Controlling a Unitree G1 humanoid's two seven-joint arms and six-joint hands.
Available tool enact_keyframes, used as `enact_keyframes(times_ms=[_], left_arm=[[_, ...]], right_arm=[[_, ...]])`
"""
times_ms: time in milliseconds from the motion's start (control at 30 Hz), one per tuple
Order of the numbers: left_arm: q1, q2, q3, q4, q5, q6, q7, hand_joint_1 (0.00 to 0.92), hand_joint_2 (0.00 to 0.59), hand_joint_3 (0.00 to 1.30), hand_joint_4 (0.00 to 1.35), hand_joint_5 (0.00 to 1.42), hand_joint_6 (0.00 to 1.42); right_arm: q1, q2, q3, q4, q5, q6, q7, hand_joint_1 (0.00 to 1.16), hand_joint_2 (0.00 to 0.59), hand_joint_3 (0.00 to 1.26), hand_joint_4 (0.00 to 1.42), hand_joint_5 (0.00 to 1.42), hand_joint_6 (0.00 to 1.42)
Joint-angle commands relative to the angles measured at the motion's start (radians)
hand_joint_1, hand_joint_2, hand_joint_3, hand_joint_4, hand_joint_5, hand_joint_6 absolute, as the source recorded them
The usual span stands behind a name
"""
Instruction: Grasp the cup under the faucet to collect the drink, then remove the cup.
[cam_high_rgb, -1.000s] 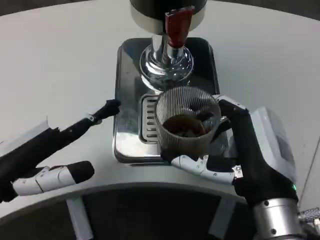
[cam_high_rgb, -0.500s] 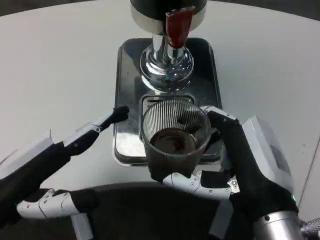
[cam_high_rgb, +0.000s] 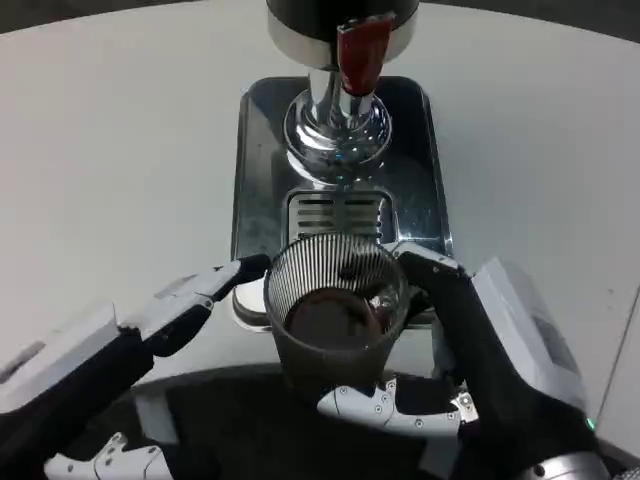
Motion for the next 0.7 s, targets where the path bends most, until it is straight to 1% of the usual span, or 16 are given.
enact_keyframes(times_ms=[33,167,233,333,533,567,633,700], left_arm=[[0.032,-0.015,0.002,-0.053,0.073,0.019,0.054,0.0,0.042,0.0,0.0,0.0,0.0],[0.055,-0.027,0.007,-0.118,0.166,0.055,0.107,0.0,0.042,0.0,0.0,0.0,0.0],[0.063,-0.036,0.01,-0.158,0.231,0.079,0.134,0.0,0.041,0.0,0.0,0.0,0.0],[0.071,-0.042,0.004,-0.196,0.28,0.109,0.161,0.0,0.041,0.0,0.0,0.0,0.0],[0.098,-0.045,-0.017,-0.3,0.424,0.168,0.187,0.0,0.042,0.0,0.0,0.0,0.0],[0.101,-0.045,-0.019,-0.311,0.438,0.173,0.191,0.013,0.048,0.0,0.0,0.0,0.0],[0.111,-0.044,-0.028,-0.338,0.475,0.172,0.197,0.092,0.055,0.0,0.0,0.0,0.0],[0.117,-0.041,-0.036,-0.354,0.498,0.172,0.202,0.142,0.063,0.0,0.0,0.0,0.0]], right_arm=[[0.027,0.0,0.012,-0.06,-0.002,-0.044,0.01,0.99,0.175,0.96,1.2,1.23,1.37],[0.053,-0.004,0.01,-0.082,-0.003,-0.047,0.022,0.99,0.173,0.96,1.2,1.23,1.37],[0.066,-0.008,0.008,-0.095,-0.003,-0.049,0.03,0.99,0.173,0.96,1.2,1.23,1.37],[0.083,-0.013,0.007,-0.113,-0.004,-0.052,0.043,0.99,0.172,0.96,1.2,1.23,1.37],[0.119,-0.024,0.005,-0.14,-0.009,-0.063,0.059,0.99,0.172,0.96,1.2,1.24,1.37],[0.124,-0.025,0.004,-0.144,-0.009,-0.064,0.061,0.99,0.172,0.96,1.2,1.24,1.37],[0.135,-0.032,0.003,-0.154,-0.01,-0.067,0.065,0.99,0.172,0.96,1.2,1.23,1.37],[0.145,-0.036,0.0,-0.163,-0.009,-0.069,0.068,0.99,0.172,0.96,1.2,1.23,1.37]])
